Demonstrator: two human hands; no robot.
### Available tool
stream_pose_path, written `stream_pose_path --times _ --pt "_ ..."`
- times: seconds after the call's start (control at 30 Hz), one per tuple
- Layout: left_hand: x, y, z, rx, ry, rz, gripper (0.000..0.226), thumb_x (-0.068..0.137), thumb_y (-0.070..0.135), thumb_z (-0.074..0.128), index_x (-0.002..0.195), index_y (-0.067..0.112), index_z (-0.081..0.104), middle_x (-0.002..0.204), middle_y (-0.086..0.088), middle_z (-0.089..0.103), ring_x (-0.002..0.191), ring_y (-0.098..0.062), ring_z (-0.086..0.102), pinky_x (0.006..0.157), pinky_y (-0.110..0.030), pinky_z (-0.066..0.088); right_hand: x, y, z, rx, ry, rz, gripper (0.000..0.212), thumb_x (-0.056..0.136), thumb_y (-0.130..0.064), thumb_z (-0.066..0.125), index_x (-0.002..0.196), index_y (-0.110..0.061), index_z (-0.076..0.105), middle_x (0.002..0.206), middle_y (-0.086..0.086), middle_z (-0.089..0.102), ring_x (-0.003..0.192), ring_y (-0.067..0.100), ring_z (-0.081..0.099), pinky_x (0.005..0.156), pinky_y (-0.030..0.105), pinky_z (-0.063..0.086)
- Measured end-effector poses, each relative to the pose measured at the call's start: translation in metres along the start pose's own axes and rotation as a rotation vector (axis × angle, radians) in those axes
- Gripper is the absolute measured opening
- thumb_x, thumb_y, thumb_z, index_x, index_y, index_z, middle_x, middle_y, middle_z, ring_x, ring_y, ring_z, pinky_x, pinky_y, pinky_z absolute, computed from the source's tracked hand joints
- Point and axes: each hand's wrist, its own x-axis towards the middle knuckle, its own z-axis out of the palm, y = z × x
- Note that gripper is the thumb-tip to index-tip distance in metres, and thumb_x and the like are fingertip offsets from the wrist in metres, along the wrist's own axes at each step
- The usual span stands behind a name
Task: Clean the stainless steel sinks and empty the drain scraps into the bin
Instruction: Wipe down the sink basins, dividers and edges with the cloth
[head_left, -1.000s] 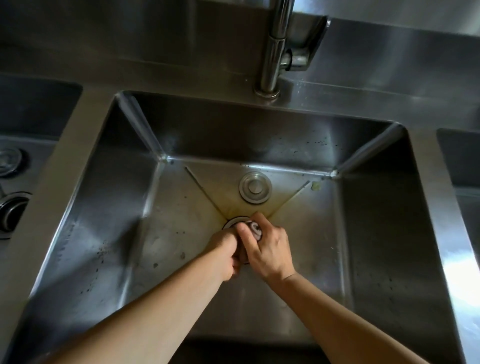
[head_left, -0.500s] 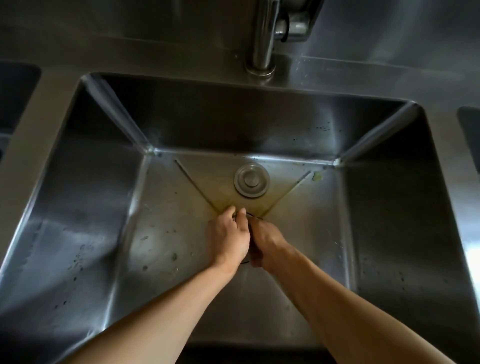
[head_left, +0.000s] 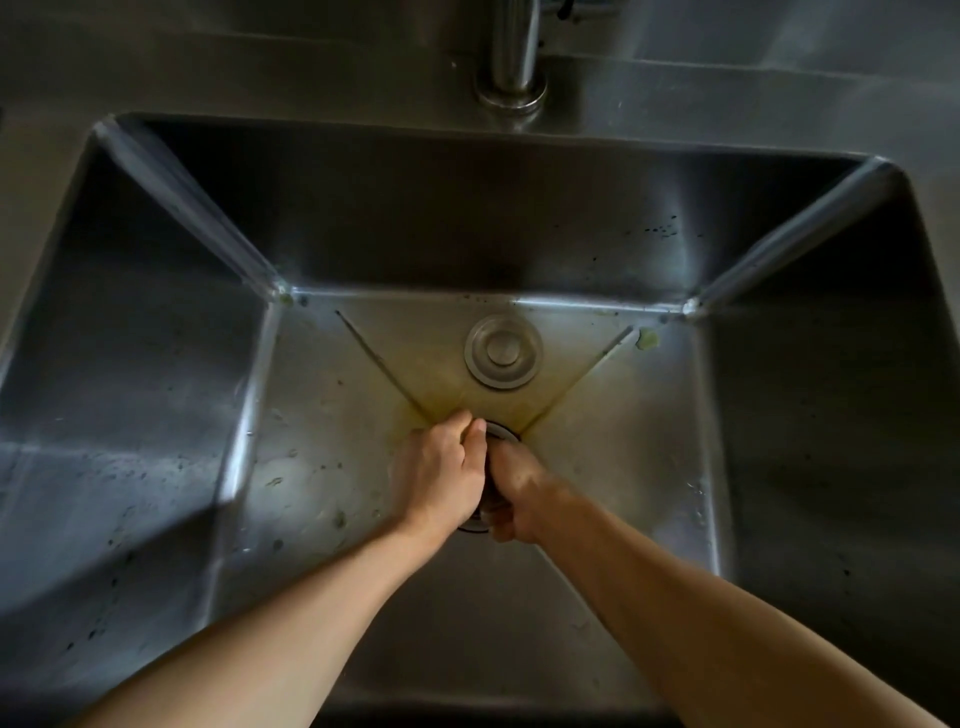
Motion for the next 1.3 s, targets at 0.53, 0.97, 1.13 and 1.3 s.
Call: stream_pose_path --times 0.53,0.97,1.13,1.3 --pt "0.001 -0.012 0.008 0.044 0.046 0.153 0.042 0.09 0.04 0.033 0.071 0.012 0.057 0.066 -0.012 0.064 0.064 -0.033 0.06 0.056 -0.035 0.046 0.005 0.004 0.002 0.067 0.012 0.034 0.034 0.097 -0.031 0.034 0.067 -0.017 0.043 0.058 0.001 0.038 0.051 0.014 0.033 0.038 0.013 0.024" --pt "0.009 -0.004 -0.018 -0.367 -0.188 -0.678 0.047 0.097 0.042 0.046 0.114 0.002 0.061 0.113 -0.02 0.063 0.097 -0.036 0.063 0.079 -0.044 0.057 -0.044 -0.005 -0.01 0.224 0.1 -0.08 0.04 0.099 -0.039 0.045 0.122 -0.008 0.055 0.114 0.011 0.062 0.1 0.027 0.061 0.077 0.038 0.053" --pt "-0.004 0.001 -0.04 -0.489 -0.132 -0.676 0.043 0.095 0.045 0.051 0.114 0.007 0.055 0.115 -0.014 0.06 0.096 -0.033 0.061 0.063 -0.036 0.058 -0.068 -0.003 -0.009 0.17 0.11 -0.08 0.042 0.099 -0.041 0.045 0.124 -0.008 0.051 0.119 0.01 0.056 0.102 0.027 0.055 0.081 0.037 0.045" --pt "-0.02 0.004 -0.061 -0.626 -0.304 -0.548 0.019 0.093 0.034 0.058 0.09 0.016 0.056 0.105 -0.016 0.065 0.084 -0.025 0.059 0.068 -0.03 0.047 -0.096 -0.003 -0.006 0.337 0.077 -0.191 0.027 0.097 -0.018 0.053 0.118 -0.002 0.055 0.111 0.019 0.063 0.093 0.028 0.06 0.074 0.037 0.051"
